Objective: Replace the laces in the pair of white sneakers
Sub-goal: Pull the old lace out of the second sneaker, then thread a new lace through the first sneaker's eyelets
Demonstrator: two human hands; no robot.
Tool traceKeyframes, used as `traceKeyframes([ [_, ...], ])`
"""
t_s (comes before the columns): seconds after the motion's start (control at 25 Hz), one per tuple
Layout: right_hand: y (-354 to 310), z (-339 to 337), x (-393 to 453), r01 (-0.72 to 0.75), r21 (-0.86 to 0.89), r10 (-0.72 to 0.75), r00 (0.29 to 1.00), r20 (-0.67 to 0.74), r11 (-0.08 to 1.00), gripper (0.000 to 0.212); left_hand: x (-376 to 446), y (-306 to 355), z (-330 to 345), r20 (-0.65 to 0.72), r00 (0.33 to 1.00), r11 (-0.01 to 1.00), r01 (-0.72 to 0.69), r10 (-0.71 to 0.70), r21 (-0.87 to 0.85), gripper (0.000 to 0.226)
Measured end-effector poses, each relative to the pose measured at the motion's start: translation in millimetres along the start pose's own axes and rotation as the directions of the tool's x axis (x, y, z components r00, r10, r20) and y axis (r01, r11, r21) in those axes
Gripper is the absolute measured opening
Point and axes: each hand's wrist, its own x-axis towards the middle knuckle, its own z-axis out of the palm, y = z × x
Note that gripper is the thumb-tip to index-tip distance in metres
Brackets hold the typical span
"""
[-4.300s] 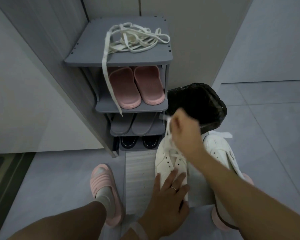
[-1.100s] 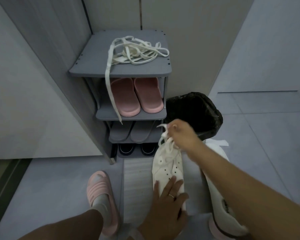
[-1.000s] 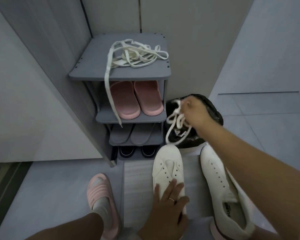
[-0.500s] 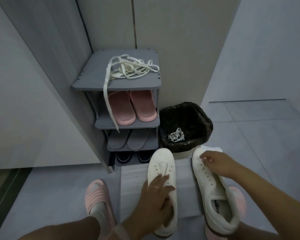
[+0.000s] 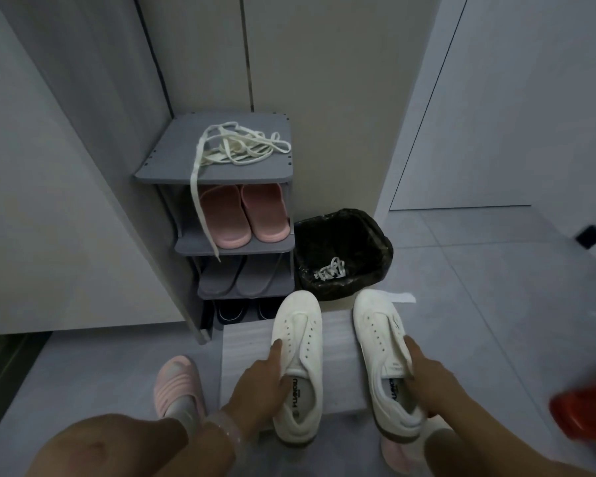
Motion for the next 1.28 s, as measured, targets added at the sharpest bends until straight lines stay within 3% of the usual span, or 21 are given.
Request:
traceKeyframes([
  [0.28, -14.4, 0.5, -2.0, 0.109, 0.037, -0.11, 0.994, 0.02, 0.993, 0.062, -2.3, -14.1, -7.7, -0.036, 0.999, 0.998, 0.034, -0.032, 0.056, 0.066],
  [0.44, -24.2, -10.7, -4.2, 0.112, 0.016, -0.113, 0.987, 0.115, 0.994, 0.066, -6.7, -18.6, -17.8, 0.073, 0.997, 1.0, 0.019, -0.02, 0.025, 0.068],
  [0.52, -41.1, -29.0, -4.8, 0.159, -0.034, -0.156, 0.983, 0.093, 0.987, 0.065, -8.5, -15.4, -36.5, 0.066, 0.998, 1.0, -0.003, 0.001, 0.022, 0.065],
  [0.64, -97.8, -63.7, -16.5, 0.352, 0.023, -0.349, 0.934, -0.07, 0.936, 0.052, -7.1, -2.7, -99.3, -0.142, 0.986, 0.99, -0.104, 0.091, -0.091, 0.048],
  [0.8, -199.2, -108.1, -20.0, 0.592, 0.074, -0.551, 0.784, -0.286, 0.803, 0.04, -7.5, 20.8, -196.6, -0.413, 0.897, 0.943, -0.262, 0.16, -0.203, 0.031],
  [0.88, -251.0, -122.0, -17.8, 0.631, 0.191, -0.555, 0.762, -0.335, 0.752, 0.036, -6.7, 20.3, -230.9, -0.531, 0.841, 0.926, -0.274, 0.101, -0.259, 0.026],
  [0.92, -275.6, -122.9, -16.2, 0.631, 0.337, -0.54, 0.775, -0.329, 0.699, 0.034, -5.2, 16.0, -242.6, -0.578, 0.814, 0.906, -0.284, 0.055, -0.313, 0.023],
  [1.0, -317.8, -111.1, -12.7, 0.478, 0.724, -0.499, 0.84, -0.212, 0.498, 0.03, -7.8, 3.7, -258.3, -0.62, 0.784, 0.844, -0.306, -0.039, -0.44, 0.021],
  [1.08, -347.5, -90.3, 4.6, 0.322, 0.88, -0.488, 0.864, -0.122, 0.35, 0.031, -17.5, -7.9, -261.5, -0.602, 0.793, 0.799, -0.302, -0.092, -0.52, 0.02],
  [1.16, -359.8, -80.9, 9.6, 0.364, 0.85, -0.443, 0.879, -0.178, 0.38, 0.023, -27.1, -15.3, -257.9, -0.582, 0.805, 0.783, -0.289, -0.113, -0.551, 0.022],
  [1.2, -360.5, -81.4, 5.7, 0.466, 0.764, -0.42, 0.863, -0.282, 0.446, 0.022, -27.4, -19.8, -256.1, -0.577, 0.805, 0.775, -0.277, -0.135, -0.567, 0.025],
  [1.24, -356.1, -81.9, -0.6, 0.583, 0.646, -0.438, 0.808, -0.395, 0.492, 0.022, -24.8, -20.8, -255.4, -0.555, 0.814, 0.747, -0.259, -0.173, -0.613, 0.027],
  [1.28, -345.0, -82.8, -15.0, 0.705, 0.521, -0.507, 0.709, -0.49, 0.481, 0.021, -21.4, -19.1, -255.9, -0.482, 0.849, 0.665, -0.234, -0.215, -0.709, 0.029],
])
